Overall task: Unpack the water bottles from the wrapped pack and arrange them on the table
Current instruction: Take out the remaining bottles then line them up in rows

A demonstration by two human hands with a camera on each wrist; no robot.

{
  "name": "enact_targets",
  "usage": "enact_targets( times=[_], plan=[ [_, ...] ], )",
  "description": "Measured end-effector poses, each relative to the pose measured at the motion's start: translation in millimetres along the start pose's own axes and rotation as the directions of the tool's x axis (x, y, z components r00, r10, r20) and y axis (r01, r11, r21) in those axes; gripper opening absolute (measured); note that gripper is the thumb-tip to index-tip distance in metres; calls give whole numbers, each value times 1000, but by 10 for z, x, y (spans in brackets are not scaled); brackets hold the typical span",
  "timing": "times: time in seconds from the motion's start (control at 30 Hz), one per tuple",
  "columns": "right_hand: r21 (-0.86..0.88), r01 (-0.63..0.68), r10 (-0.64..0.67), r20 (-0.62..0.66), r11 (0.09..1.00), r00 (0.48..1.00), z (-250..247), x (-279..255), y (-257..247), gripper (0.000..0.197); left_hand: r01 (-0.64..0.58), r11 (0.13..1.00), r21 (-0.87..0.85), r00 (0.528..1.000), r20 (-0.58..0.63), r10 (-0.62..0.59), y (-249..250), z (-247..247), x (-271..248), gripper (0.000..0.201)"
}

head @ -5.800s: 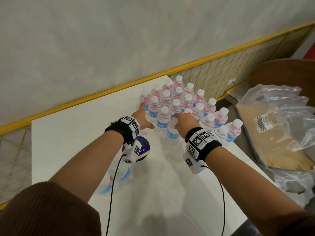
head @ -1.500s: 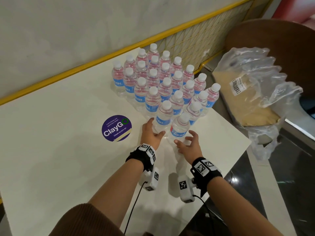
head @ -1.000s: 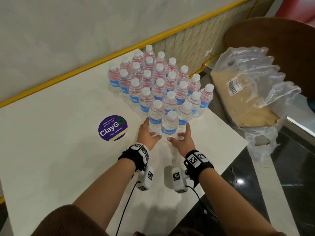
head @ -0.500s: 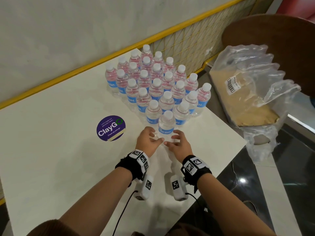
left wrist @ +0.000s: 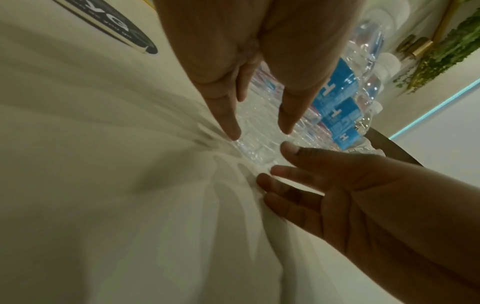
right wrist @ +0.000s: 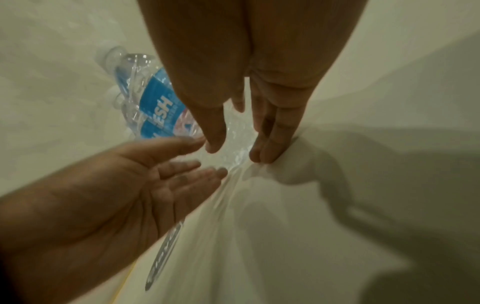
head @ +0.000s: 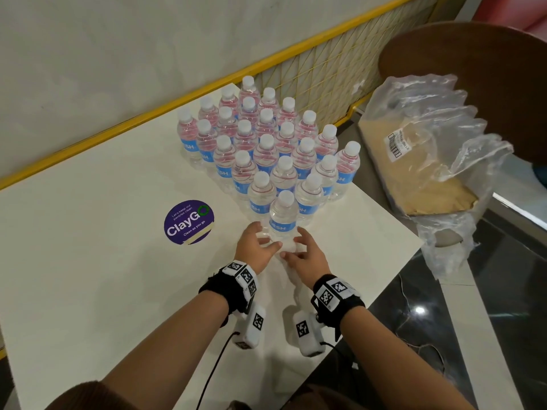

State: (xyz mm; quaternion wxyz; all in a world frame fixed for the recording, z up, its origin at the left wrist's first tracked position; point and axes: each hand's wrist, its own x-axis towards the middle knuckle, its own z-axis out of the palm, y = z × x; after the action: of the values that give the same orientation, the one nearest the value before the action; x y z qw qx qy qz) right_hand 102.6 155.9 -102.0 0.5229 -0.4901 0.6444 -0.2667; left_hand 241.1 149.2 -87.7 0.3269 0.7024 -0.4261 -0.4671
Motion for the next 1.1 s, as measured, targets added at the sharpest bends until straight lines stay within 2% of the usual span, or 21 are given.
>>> enact_targets(
  times=[0.1, 0.17, 0.27, 0.33, 0.5, 0.6, 0.7, 0.8, 0.97, 1.1],
  plan=[
    [127, -29, 44, -116, 992, 992, -120, 97, -15, 92, 23, 999, -47, 999, -26, -25, 17, -33, 45, 103],
    [125, -19, 38, -150, 992, 988, -201, 174, -50, 98, -3, 998, -56, 1000, -7, 2, 62, -61, 67, 113],
    [88, 49, -39, -110, 995, 993, -224, 247, -126, 96, -122, 988, -93, 992, 26, 125, 100, -59, 106, 111],
    [70, 95, -88, -91, 993, 992, -182, 262, -151, 91, -147, 981, -126, 988, 29, 151, 101, -42, 131, 111],
    [67, 73, -68, -75, 995, 995, -119, 262, -133, 89, -131, 982, -133, 989, 45, 138, 99, -57, 142, 108],
    [90, 47, -39, -89, 995, 995, -194, 281, -112, 90, -25, 995, -102, 996, 86, 34, 80, -123, 179, 103],
    [161, 4, 29, -205, 987, 978, -410, 393, -97, 83, 77, 992, -98, 997, -9, -78, 13, -272, 302, 93],
    [235, 7, 61, -279, 972, 958, -680, 589, -95, 78, 112, 987, -119, 987, -102, -124, -30, -429, 448, 93],
    [257, 12, 48, -227, 966, 973, -975, 873, -274, 85, 71, 991, -117, 988, -131, -86, 99, -656, 729, 94],
    [205, 98, -68, -152, 974, 986, -1055, 992, -382, 86, 15, 996, -89, 984, -173, -31, 292, -944, 1055, 91]
  ],
)
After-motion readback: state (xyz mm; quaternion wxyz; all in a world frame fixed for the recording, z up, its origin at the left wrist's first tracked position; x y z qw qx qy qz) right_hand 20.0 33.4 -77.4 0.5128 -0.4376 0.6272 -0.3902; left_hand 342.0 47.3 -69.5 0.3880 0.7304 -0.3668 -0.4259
